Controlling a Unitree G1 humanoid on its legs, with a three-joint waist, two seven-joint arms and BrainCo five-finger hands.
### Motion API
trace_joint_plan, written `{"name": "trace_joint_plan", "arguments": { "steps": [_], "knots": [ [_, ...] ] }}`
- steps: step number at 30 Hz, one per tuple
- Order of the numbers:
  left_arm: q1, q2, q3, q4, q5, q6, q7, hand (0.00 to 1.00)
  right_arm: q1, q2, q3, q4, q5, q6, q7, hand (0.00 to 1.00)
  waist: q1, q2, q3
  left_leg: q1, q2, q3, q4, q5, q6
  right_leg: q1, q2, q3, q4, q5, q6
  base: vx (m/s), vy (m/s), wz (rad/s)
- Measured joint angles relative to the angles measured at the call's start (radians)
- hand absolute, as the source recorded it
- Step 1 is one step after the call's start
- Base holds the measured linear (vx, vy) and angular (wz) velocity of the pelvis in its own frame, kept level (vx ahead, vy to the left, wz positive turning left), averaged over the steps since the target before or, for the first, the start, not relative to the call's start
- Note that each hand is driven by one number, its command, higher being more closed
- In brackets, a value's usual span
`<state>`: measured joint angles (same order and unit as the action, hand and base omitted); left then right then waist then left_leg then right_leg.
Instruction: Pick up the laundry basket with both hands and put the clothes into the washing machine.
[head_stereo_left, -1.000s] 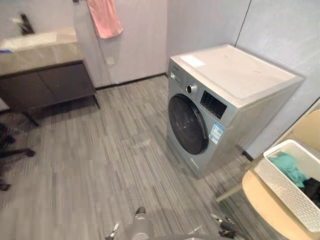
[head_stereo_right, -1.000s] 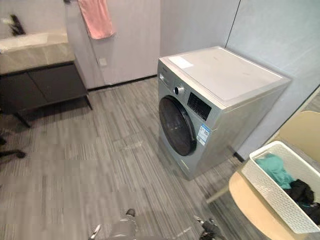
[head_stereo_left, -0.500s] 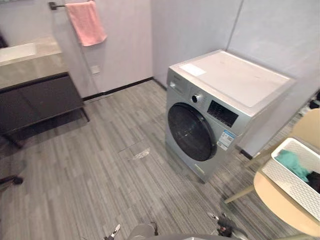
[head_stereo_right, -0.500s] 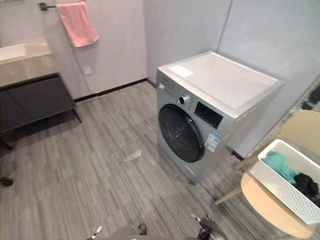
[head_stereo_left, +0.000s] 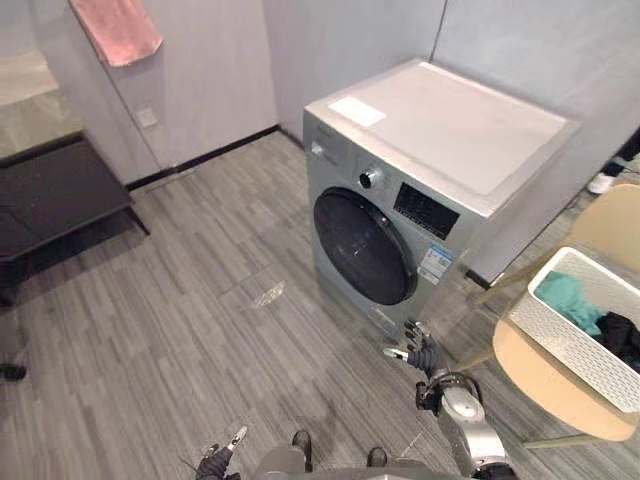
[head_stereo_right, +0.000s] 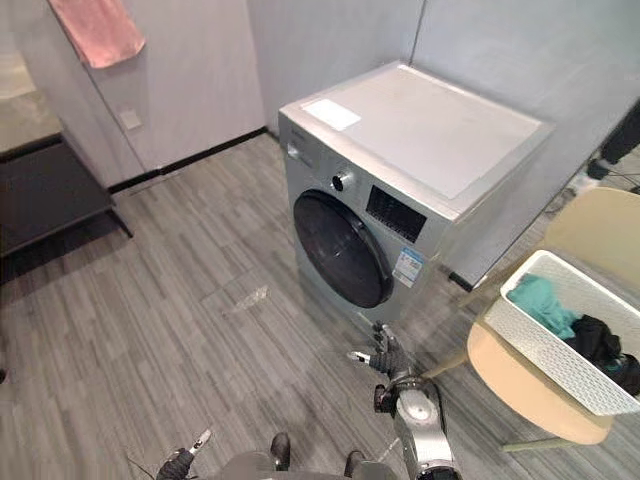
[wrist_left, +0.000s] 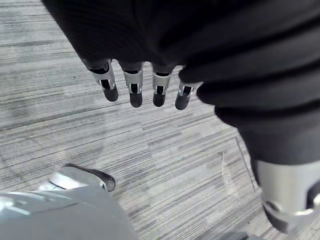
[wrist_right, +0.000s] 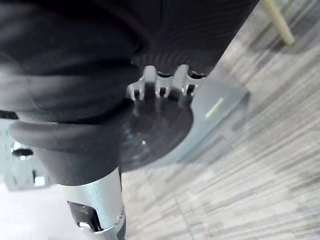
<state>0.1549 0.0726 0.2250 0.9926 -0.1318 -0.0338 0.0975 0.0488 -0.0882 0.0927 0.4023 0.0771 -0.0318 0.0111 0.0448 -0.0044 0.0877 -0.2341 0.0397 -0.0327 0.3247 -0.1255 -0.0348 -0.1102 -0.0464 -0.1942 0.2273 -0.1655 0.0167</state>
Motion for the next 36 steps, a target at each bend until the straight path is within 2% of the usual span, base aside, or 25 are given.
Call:
{"name": "trace_joint_plan", "arguments": {
  "steps": [1,3,5,6,7,8,9,10,11,12,16,20,25,31,36],
  "knots": [
    [0.000,-0.001,0.001,-0.011,0.003,-0.002,0.001,0.00,-0.015,-0.006,0.020,0.000,-0.006,0.000,-0.005,0.00,0.008,0.000,0.016,-0.014,0.002,-0.007,0.046,-0.007,-0.008,0.008,0.005,-0.002,0.006,-0.006,0.001,0.17,-0.069,0.14],
    [-0.004,-0.008,0.004,-0.051,0.012,-0.009,0.017,0.00,-0.097,-0.037,0.088,-0.036,-0.020,0.000,-0.029,0.00,0.033,0.009,0.079,-0.122,0.013,-0.032,0.315,-0.011,-0.040,0.021,0.013,-0.019,0.073,-0.038,-0.017,0.17,-0.043,0.07],
    [-0.004,-0.011,0.004,-0.059,0.010,-0.010,0.020,0.00,-0.164,-0.046,0.116,-0.065,-0.037,-0.001,-0.039,0.00,0.051,0.015,0.099,-0.158,0.013,-0.035,0.406,0.006,-0.066,0.022,0.008,-0.015,0.104,-0.057,-0.019,0.14,0.021,-0.02],
    [-0.005,-0.010,0.006,-0.062,0.008,-0.012,0.024,0.00,-0.222,-0.048,0.125,-0.076,-0.048,-0.008,-0.054,0.00,0.054,0.004,0.111,-0.180,0.010,-0.028,0.421,-0.002,-0.070,0.024,-0.009,-0.008,0.099,-0.057,-0.020,0.12,0.062,-0.05],
    [-0.006,-0.012,0.007,-0.062,0.007,-0.013,0.036,0.00,-0.280,-0.045,0.135,-0.076,-0.064,-0.012,-0.069,0.00,0.058,0.004,0.115,-0.176,0.028,-0.026,0.353,-0.033,-0.023,0.017,-0.018,-0.009,0.100,-0.057,-0.020,0.10,0.068,-0.02],
    [-0.006,-0.012,0.007,-0.062,0.007,-0.013,0.038,0.00,-0.305,-0.046,0.135,-0.076,-0.078,-0.012,-0.075,0.00,0.061,0.006,0.119,-0.171,0.042,-0.026,0.305,-0.037,-0.016,0.015,-0.021,-0.011,0.100,-0.057,-0.020,0.11,0.092,0.04],
    [-0.006,-0.013,0.007,-0.062,0.007,-0.013,0.039,0.00,-0.343,-0.049,0.133,-0.076,-0.093,-0.017,-0.084,0.00,0.063,0.008,0.120,-0.158,0.076,-0.024,0.173,-0.027,-0.022,-0.003,-0.030,-0.014,0.110,-0.060,-0.015,0.12,0.151,-0.03],
    [0.002,-0.019,0.007,-0.072,0.007,-0.013,0.040,0.00,-0.365,-0.061,0.132,-0.080,-0.121,-0.021,-0.098,0.00,0.075,0.015,0.125,-0.131,0.114,0.001,0.077,0.038,-0.081,-0.022,-0.036,-0.008,0.148,-0.091,0.023,0.16,0.238,0.03],
    [-0.009,-0.010,0.012,-0.073,0.007,-0.013,0.040,0.00,-0.369,-0.060,0.125,-0.079,-0.144,-0.020,-0.105,0.00,0.079,-0.011,0.139,-0.132,0.089,0.012,0.088,0.036,-0.072,-0.032,-0.062,0.005,0.173,-0.111,0.036,0.14,0.265,0.11],
    [-0.011,0.003,0.010,-0.078,0.008,-0.014,0.041,0.00,-0.378,-0.068,0.110,-0.074,-0.176,-0.015,-0.108,0.00,0.078,-0.023,0.152,-0.141,0.064,0.009,0.104,0.024,-0.053,-0.037,-0.085,0.001,0.186,-0.115,0.041,0.10,0.230,0.27],
    [-0.015,0.010,0.007,-0.082,0.018,-0.014,0.039,0.00,-0.489,-0.112,0.069,-0.004,-0.207,0.001,-0.107,0.00,0.082,-0.029,0.165,-0.191,0.024,0.014,0.113,0.025,-0.024,-0.041,-0.109,0.003,0.093,-0.065,0.078,0.08,0.191,0.09],
    [-0.023,0.017,0.003,-0.140,0.016,-0.023,0.040,0.00,-0.636,-0.232,-0.051,0.053,-0.206,0.008,-0.155,0.00,0.100,-0.024,0.221,-0.235,0.023,0.033,0.106,0.036,-0.006,-0.073,-0.108,0.012,0.043,-0.008,0.089,-0.03,0.102,-0.12],
    [-0.028,0.015,-0.014,-0.153,0.013,-0.030,0.058,0.00,-0.678,-0.334,-0.144,0.076,-0.204,0.013,-0.199,0.00,0.101,-0.028,0.243,-0.278,0.036,0.039,0.099,0.047,0.009,-0.110,-0.094,0.018,0.018,0.032,0.081,-0.06,0.027,-0.11],
    [-0.064,0.013,-0.042,-0.171,-0.014,-0.039,0.070,0.00,-0.706,-0.377,-0.245,0.111,-0.176,0.018,-0.228,0.00,0.100,-0.050,0.274,-0.303,0.057,0.039,0.067,0.067,0.003,-0.151,-0.076,0.028,0.005,0.058,0.068,-0.06,-0.026,-0.10],
    [-0.074,0.029,-0.078,-0.212,-0.017,-0.042,0.088,0.00,-0.726,-0.380,-0.263,0.160,-0.113,0.013,-0.227,0.00,0.103,-0.060,0.291,-0.320,0.059,0.027,0.021,0.106,0.000,-0.179,-0.069,0.023,-0.004,0.078,0.060,-0.04,-0.038,0.06]
  ]
}}
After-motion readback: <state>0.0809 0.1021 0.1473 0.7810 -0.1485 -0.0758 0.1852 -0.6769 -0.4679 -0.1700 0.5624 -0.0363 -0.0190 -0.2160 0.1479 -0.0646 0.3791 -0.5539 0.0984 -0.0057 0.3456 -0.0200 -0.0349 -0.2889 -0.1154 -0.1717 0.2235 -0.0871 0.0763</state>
